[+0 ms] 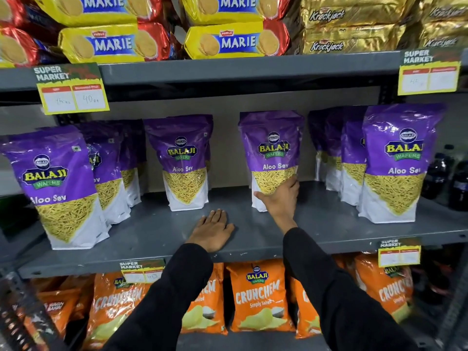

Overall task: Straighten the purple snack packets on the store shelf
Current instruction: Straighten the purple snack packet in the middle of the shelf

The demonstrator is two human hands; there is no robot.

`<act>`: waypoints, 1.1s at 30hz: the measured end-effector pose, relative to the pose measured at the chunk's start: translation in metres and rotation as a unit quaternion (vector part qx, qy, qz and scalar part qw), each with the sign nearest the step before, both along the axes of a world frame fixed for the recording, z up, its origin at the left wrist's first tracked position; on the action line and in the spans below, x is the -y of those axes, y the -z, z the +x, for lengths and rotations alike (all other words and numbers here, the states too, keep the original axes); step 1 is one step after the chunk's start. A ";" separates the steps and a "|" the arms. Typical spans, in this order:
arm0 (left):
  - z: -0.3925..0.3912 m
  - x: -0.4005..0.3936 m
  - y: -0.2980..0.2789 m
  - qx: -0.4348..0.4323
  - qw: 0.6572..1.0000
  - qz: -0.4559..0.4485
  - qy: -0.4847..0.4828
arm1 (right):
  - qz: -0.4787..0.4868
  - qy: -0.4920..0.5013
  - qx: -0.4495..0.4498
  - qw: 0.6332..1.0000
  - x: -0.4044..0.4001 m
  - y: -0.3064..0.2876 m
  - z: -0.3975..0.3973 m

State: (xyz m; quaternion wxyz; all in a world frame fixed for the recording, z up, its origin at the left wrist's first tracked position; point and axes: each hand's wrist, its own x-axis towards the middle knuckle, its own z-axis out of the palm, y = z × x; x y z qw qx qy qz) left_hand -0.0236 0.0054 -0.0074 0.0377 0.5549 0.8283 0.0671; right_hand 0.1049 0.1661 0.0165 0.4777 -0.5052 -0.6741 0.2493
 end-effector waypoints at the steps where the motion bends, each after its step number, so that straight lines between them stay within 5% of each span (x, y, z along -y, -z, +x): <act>1: 0.000 0.000 -0.001 0.000 1.000 -0.002 -0.001 | 0.001 -0.001 0.000 1.000 0.004 0.000 0.004; 33: 0.004 0.000 -0.002 -0.033 0.999 0.003 -0.008 | 0.034 0.050 -0.022 0.998 0.091 0.010 0.061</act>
